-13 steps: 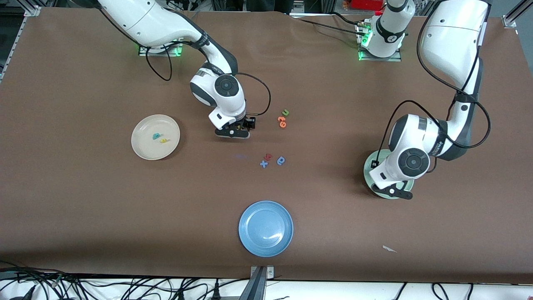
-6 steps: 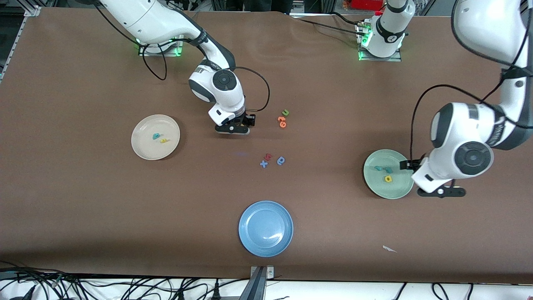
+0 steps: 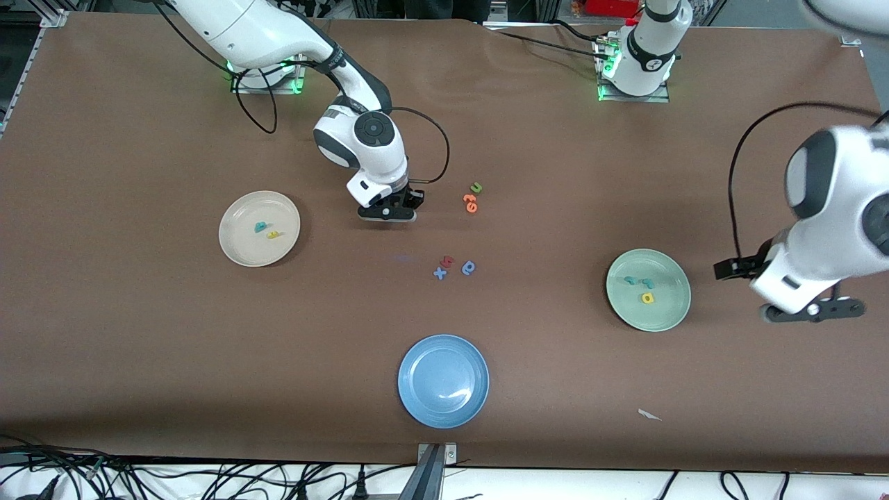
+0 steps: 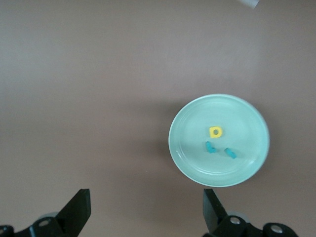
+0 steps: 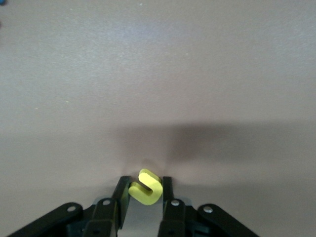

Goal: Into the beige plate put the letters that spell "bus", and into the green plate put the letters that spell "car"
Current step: 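Place the u on the beige plate while the left gripper returns to rest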

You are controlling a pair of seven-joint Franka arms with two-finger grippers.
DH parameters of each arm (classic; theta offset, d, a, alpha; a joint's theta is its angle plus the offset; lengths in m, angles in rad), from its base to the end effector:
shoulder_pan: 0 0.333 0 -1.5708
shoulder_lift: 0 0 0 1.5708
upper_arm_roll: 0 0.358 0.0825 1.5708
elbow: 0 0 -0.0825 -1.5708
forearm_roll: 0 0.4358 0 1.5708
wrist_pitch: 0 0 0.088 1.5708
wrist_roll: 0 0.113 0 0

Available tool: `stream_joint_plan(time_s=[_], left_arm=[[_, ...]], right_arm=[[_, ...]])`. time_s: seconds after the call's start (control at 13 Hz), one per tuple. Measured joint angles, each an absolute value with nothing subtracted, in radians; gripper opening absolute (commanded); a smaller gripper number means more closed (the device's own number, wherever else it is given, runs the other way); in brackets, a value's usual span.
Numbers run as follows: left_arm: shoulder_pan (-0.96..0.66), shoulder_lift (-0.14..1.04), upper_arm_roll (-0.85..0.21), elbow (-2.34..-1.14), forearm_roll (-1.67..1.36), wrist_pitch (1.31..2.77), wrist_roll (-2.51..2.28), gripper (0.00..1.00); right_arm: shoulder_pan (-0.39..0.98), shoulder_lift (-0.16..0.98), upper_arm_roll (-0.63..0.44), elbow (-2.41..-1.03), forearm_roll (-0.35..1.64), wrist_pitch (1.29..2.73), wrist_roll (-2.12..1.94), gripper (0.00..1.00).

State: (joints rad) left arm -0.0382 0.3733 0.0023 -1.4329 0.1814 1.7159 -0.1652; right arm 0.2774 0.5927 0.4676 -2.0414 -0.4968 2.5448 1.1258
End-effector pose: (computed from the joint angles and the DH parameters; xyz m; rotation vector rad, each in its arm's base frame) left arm 0.7284 -0.0085 0.4960 -2.9492 -0.1398 0.1061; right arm 0.4685 0.4372 0.1616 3.1406 -0.0558 0.0406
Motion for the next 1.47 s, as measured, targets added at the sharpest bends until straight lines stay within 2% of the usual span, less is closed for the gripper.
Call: stream_joint_plan(time_s=[0.15, 0.39, 0.69, 1.0, 1.08, 1.16, 1.23, 1.31, 1.47], left_arm=[[-0.039, 0.271, 0.001, -1.458, 0.134, 1.717, -0.166, 1.0], [-0.038, 0.173, 0.002, -1.558, 0.099, 1.788, -0.166, 1.0], [-0.039, 0.112, 0.001, -1.642, 0.094, 1.853, -0.167, 1.0], [-0.041, 0.077, 0.003, -1.679, 0.053, 1.855, -0.167, 1.0], [-0.041, 0.074, 0.01, -1.681, 0.04, 1.855, -0.167, 1.0], [-0.041, 0.072, 0.017, -1.682, 0.033, 1.856, -0.167, 1.0], [-0.041, 0.071, 0.021, -1.682, 0.032, 1.856, -0.167, 1.0], [-0.041, 0.068, 0.022, -1.682, 0.031, 1.855, -0.167, 1.0], [-0.041, 0.052, 0.022, -1.692, 0.031, 1.855, -0.167, 1.0]], right_arm=[[0.254, 0.55, 0.451, -2.049, -0.497, 2.477, 1.036, 0.1], [0.119, 0.41, 0.447, -2.142, -0.497, 2.427, 0.781, 0.12], [-0.029, 0.252, 0.445, -2.244, -0.497, 2.317, 0.484, 0.15], [-0.087, 0.215, 0.445, -2.295, -0.496, 2.3, 0.385, 0.24], [-0.089, 0.215, 0.445, -2.3, -0.496, 2.3, 0.379, 0.32], [-0.091, 0.215, 0.445, -2.302, -0.496, 2.3, 0.374, 0.47], [-0.093, 0.215, 0.444, -2.302, -0.496, 2.3, 0.368, 0.73], [-0.097, 0.215, 0.444, -2.302, -0.496, 2.3, 0.362, 0.88], [-0.103, 0.213, 0.444, -2.302, -0.496, 2.3, 0.355, 0.99]])
